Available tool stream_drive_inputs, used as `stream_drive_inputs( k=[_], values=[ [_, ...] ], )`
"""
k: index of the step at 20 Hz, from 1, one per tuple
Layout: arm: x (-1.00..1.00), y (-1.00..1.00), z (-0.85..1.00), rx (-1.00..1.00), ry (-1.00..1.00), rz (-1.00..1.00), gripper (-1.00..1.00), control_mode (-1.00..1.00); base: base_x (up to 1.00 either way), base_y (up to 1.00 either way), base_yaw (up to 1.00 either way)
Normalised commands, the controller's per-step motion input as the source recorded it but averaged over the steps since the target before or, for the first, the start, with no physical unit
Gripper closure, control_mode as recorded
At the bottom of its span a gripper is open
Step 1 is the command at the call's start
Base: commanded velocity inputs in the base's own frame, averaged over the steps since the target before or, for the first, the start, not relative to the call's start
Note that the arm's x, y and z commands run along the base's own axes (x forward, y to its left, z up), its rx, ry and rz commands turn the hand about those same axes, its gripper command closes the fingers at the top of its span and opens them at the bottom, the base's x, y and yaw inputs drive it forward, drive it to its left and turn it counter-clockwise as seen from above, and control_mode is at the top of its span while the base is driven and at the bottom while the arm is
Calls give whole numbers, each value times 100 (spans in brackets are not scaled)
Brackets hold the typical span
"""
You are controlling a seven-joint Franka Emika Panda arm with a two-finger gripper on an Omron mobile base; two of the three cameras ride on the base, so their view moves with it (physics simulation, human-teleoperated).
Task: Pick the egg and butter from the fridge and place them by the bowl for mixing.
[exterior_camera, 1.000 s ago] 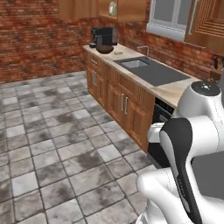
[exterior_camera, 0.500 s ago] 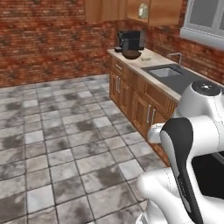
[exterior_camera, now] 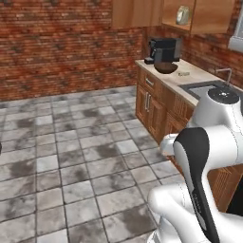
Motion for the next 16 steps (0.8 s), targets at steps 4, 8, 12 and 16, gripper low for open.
stream_drive_inputs(
  k=[4,8,12,16],
  values=[
    [0,0,0,0,0,0,100,100,94,22,12],
    [0,0,0,0,0,0,100,100,94,19,9],
    [0,0,0,0,0,0,100,100,94,16,7],
    [0,0,0,0,0,0,100,100,94,11,1]
  ],
)
